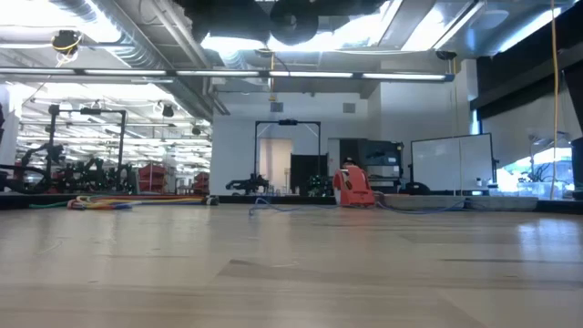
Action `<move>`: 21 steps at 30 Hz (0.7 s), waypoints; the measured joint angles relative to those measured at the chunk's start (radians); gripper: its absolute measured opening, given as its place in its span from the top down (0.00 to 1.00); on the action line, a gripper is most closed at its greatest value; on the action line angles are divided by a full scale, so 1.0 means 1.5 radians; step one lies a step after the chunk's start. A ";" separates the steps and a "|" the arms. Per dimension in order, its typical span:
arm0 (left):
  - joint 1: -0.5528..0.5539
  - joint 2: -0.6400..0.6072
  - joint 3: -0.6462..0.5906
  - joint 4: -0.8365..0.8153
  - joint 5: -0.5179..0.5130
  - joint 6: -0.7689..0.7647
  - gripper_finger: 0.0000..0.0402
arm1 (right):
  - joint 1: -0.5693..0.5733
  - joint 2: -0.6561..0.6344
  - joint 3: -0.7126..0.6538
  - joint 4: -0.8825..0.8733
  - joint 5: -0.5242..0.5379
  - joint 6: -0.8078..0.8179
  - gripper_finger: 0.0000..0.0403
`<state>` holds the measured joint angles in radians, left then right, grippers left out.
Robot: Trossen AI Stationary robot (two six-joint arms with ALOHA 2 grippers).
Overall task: Coil cords
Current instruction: Coil the blue wire on the black spool
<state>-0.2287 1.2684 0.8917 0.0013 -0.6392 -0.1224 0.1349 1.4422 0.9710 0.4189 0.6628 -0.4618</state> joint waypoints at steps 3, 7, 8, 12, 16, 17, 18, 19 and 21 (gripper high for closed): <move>0.008 0.016 0.000 0.022 0.015 0.003 0.67 | 0.000 0.000 0.000 0.009 0.001 -0.014 1.00; 0.014 0.026 0.000 0.031 0.046 0.014 0.77 | 0.000 0.000 0.000 0.014 0.000 -0.017 1.00; 0.015 0.026 0.000 0.026 0.046 0.014 0.82 | 0.000 0.000 0.000 0.015 0.000 -0.017 1.00; 0.013 0.010 0.000 0.013 0.044 0.017 0.98 | 0.002 0.000 0.000 0.015 0.008 -0.027 1.00; 0.008 0.005 0.012 0.013 0.045 0.024 0.99 | 0.001 0.000 0.000 0.017 0.010 -0.027 0.99; 0.007 0.005 0.016 0.015 0.046 0.030 0.99 | 0.002 0.000 0.000 0.022 0.005 -0.027 0.99; 0.008 0.006 0.018 0.025 0.046 0.033 0.99 | 0.002 0.000 0.000 0.023 -0.002 -0.027 0.99; 0.008 0.010 0.022 0.042 0.044 0.038 0.99 | 0.002 0.000 0.000 0.024 -0.002 -0.026 1.00; 0.010 0.016 0.028 0.062 0.045 0.052 1.00 | 0.001 -0.001 0.000 0.021 -0.006 -0.020 0.99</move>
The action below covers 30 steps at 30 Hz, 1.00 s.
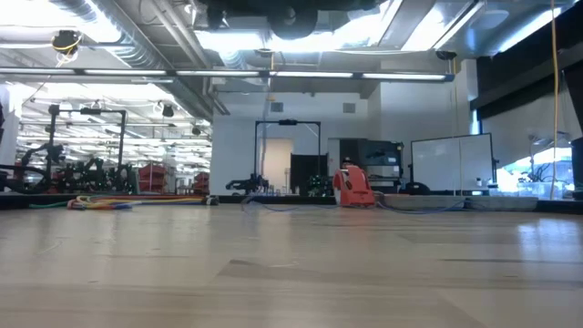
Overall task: Coil cords
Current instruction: Coil the blue wire on the black spool
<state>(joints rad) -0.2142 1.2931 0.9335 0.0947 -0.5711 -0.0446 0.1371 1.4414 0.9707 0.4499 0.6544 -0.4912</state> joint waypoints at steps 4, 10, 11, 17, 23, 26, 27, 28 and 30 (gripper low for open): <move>-0.001 0.022 0.033 0.017 0.012 0.016 1.00 | 0.000 0.011 0.000 0.002 -0.002 0.008 0.99; 0.004 0.109 0.100 0.012 0.012 0.041 1.00 | 0.000 0.040 0.000 0.031 -0.016 0.011 0.99; 0.006 0.125 0.110 0.013 0.012 0.044 1.00 | 0.000 0.042 0.000 0.036 -0.020 0.011 1.00; 0.029 0.179 0.128 -0.013 0.002 0.039 1.00 | 0.000 0.041 -0.001 0.029 -0.023 0.014 0.99; 0.034 0.184 0.128 -0.017 0.004 0.036 1.00 | 0.010 0.020 -0.001 0.014 -0.015 0.029 0.99; 0.025 0.182 0.128 -0.018 0.005 0.044 1.00 | 0.010 0.009 -0.001 0.006 -0.018 0.028 0.99; 0.021 0.182 0.128 -0.018 0.004 0.050 1.00 | 0.009 0.006 -0.001 0.003 -0.018 0.028 0.99; 0.017 0.180 0.128 -0.018 0.004 0.056 1.00 | 0.009 0.004 -0.001 0.000 -0.019 0.028 0.99; 0.012 0.178 0.128 -0.018 0.005 0.060 0.98 | 0.010 0.002 0.000 -0.006 -0.019 0.028 0.99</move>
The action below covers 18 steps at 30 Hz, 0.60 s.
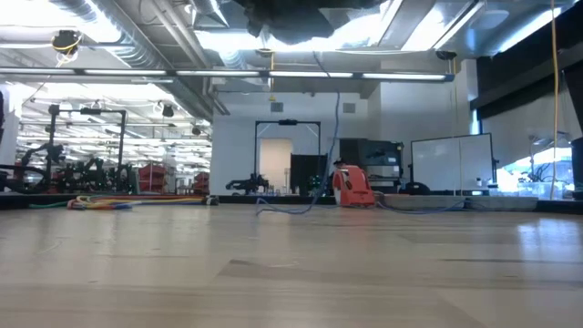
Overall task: Coil cords
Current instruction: Coil the blue wire on the black spool
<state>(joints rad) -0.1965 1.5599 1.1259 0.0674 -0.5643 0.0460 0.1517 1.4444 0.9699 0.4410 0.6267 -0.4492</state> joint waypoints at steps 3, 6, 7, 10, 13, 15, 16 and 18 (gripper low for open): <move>-0.002 -0.008 0.000 -0.018 0.019 -0.017 0.91 | 0.000 -0.001 0.001 -0.008 0.002 0.001 0.99; -0.012 -0.027 0.000 -0.092 0.033 -0.040 0.81 | -0.001 -0.001 0.002 -0.013 0.004 0.002 0.99; -0.016 -0.038 0.002 -0.137 0.033 -0.048 0.77 | -0.001 -0.001 0.002 -0.013 0.005 0.002 0.99; -0.034 -0.077 0.036 -0.317 0.033 -0.099 0.69 | -0.001 -0.001 0.002 -0.014 0.005 0.001 0.99; -0.053 -0.117 0.080 -0.520 0.033 -0.188 0.65 | -0.001 -0.001 0.002 -0.015 0.005 -0.001 0.99; -0.064 -0.140 0.092 -0.613 0.033 -0.242 0.63 | -0.001 -0.001 0.002 -0.017 0.005 -0.002 0.99; -0.068 -0.151 0.093 -0.640 0.033 -0.262 0.63 | -0.001 -0.001 0.002 -0.017 0.004 -0.002 0.99; -0.074 -0.174 0.094 -0.668 0.030 -0.291 0.63 | -0.001 -0.001 0.002 -0.018 0.001 -0.002 0.99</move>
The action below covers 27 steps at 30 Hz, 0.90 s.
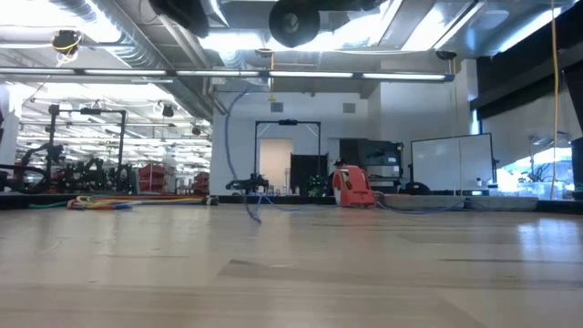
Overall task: Coil cords
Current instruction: Coil the blue wire on the black spool
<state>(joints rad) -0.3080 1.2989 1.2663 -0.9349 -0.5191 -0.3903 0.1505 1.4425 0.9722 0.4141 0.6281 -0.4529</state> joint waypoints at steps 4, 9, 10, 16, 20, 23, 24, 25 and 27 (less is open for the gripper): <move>-0.016 -0.031 -0.017 0.024 -0.073 -0.017 0.63 | 0.000 0.000 0.000 -0.004 -0.003 0.000 0.99; -0.008 -0.038 -0.084 0.119 -0.213 -0.013 0.63 | 0.000 0.004 0.000 -0.005 -0.025 0.001 0.99; -0.002 -0.037 -0.105 0.157 -0.213 -0.001 0.63 | 0.000 0.006 0.000 -0.005 -0.028 0.002 0.99; 0.031 -0.016 -0.265 0.560 -0.088 0.165 0.63 | 0.000 0.010 0.000 -0.004 -0.030 0.002 0.99; 0.079 0.006 -0.356 0.811 0.031 0.233 0.63 | 0.000 0.010 0.000 -0.010 -0.030 0.002 0.99; 0.118 0.035 -0.389 0.917 0.041 0.233 0.63 | 0.000 0.010 0.000 -0.012 -0.029 0.002 0.99; 0.130 0.047 -0.393 0.928 0.043 0.228 0.63 | 0.000 0.010 0.000 -0.013 -0.029 0.002 0.99; 0.140 0.061 -0.393 0.928 0.052 0.220 0.63 | 0.000 0.010 0.000 -0.016 -0.029 0.002 0.99; 0.155 0.088 -0.394 0.937 0.093 0.209 0.63 | 0.000 0.010 0.000 -0.018 -0.029 0.002 0.99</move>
<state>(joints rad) -0.0760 1.4315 0.6755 0.4703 -0.3796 -0.0772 0.1501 1.4574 0.9722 0.3865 0.5849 -0.4500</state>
